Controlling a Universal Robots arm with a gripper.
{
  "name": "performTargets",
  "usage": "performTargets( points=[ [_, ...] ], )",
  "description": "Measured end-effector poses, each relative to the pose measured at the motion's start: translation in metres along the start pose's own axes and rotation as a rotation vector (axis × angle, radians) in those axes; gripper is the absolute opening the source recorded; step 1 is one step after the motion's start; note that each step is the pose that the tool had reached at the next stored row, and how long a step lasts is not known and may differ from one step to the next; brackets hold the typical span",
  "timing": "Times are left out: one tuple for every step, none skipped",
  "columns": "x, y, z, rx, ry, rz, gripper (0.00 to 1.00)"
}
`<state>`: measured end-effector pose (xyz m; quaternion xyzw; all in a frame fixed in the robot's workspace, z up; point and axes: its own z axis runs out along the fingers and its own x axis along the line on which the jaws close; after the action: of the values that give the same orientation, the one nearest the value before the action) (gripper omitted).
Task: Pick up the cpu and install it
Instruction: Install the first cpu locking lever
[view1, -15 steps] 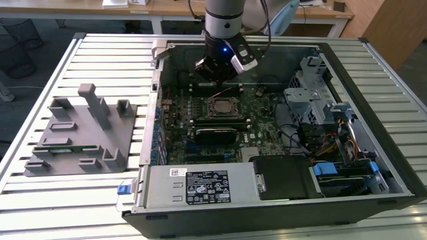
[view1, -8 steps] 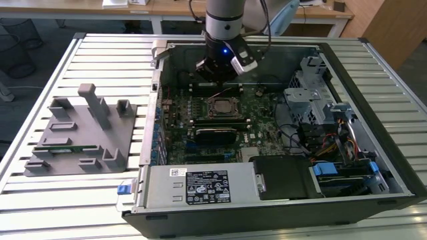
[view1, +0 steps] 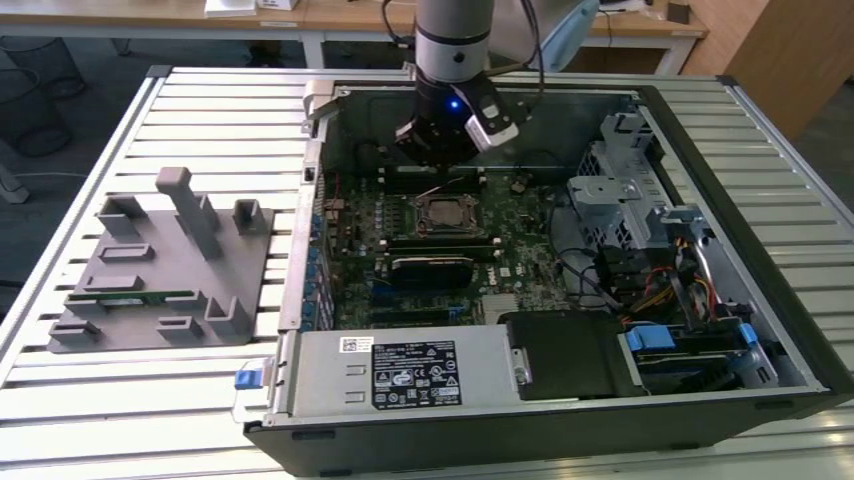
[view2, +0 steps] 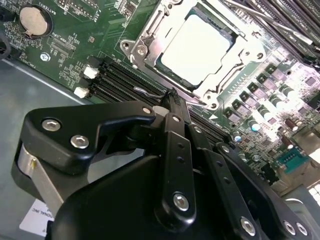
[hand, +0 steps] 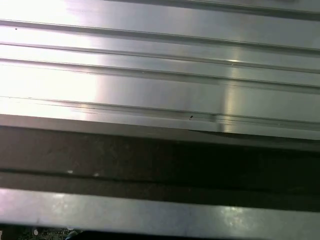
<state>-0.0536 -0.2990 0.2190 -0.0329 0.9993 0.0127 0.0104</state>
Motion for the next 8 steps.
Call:
performTargets(
  points=[
    [-0.0007,0.0001,0.0005,0.0,0.0,0.0,0.11],
    [-0.0014,0.0001,0.0011,0.0,0.0,0.0,0.11],
    [-0.002,0.0002,0.0017,0.0,0.0,0.001,0.11],
    [-0.0026,0.0002,0.0024,0.0,0.0001,0.001,0.11],
    [-0.0032,0.0002,0.0031,0.0,0.0001,0.001,0.11],
    [-0.0038,0.0002,0.0038,0.0,0.0001,0.001,0.11],
    [-0.0045,0.0001,0.0045,0.0,0.0002,0.001,0.11],
    [-0.0052,0.0001,0.0052,0.0,0.0003,0.002,0.11]
  ],
)
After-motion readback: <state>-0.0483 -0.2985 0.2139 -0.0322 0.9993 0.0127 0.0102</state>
